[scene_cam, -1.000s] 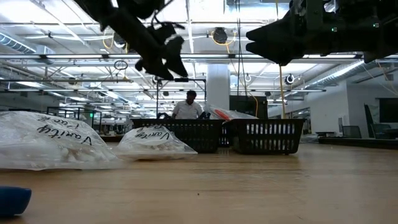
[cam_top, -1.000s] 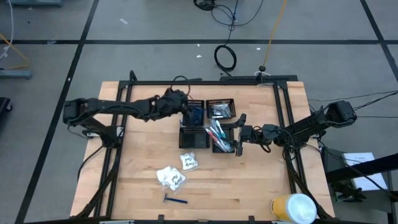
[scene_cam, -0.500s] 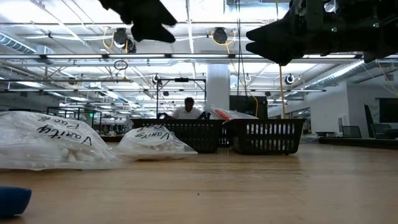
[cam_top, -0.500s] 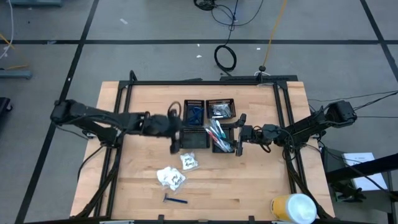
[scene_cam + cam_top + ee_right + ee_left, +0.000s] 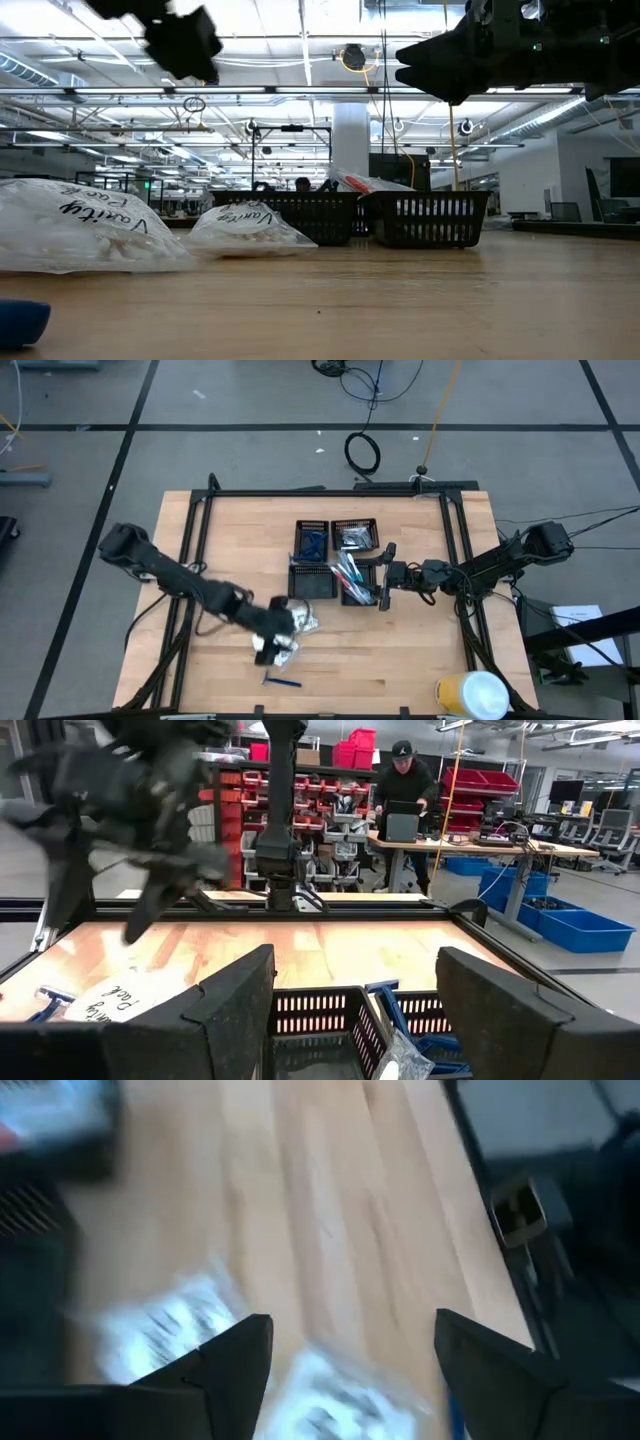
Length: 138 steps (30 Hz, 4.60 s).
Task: Pick & Place Travel size toiletries
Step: Put the blue razor into the top left black bin
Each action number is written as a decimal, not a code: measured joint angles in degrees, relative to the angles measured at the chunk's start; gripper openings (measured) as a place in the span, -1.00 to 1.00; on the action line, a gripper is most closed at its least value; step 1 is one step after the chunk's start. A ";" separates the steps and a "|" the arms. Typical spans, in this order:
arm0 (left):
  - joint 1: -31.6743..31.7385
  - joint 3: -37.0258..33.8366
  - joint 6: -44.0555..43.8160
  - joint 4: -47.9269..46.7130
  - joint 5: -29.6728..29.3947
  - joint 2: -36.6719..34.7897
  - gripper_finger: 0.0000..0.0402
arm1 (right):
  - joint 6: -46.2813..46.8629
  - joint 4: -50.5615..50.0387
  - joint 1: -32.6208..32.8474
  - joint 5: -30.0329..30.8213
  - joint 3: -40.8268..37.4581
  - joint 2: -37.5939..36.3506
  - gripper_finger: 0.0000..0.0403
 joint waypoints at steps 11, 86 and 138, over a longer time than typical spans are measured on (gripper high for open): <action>-9.03 14.54 -9.73 -12.05 2.78 20.10 0.12 | 0.02 0.18 0.04 -0.02 0.00 0.00 0.31; 3.89 2.88 22.28 25.50 -6.65 6.92 -0.97 | 2.45 -0.62 0.07 -0.17 -0.02 0.00 0.30; 42.91 -21.62 -7.98 57.15 -8.38 6.75 -0.80 | 3.24 -7.58 0.07 -0.15 -0.07 0.02 0.30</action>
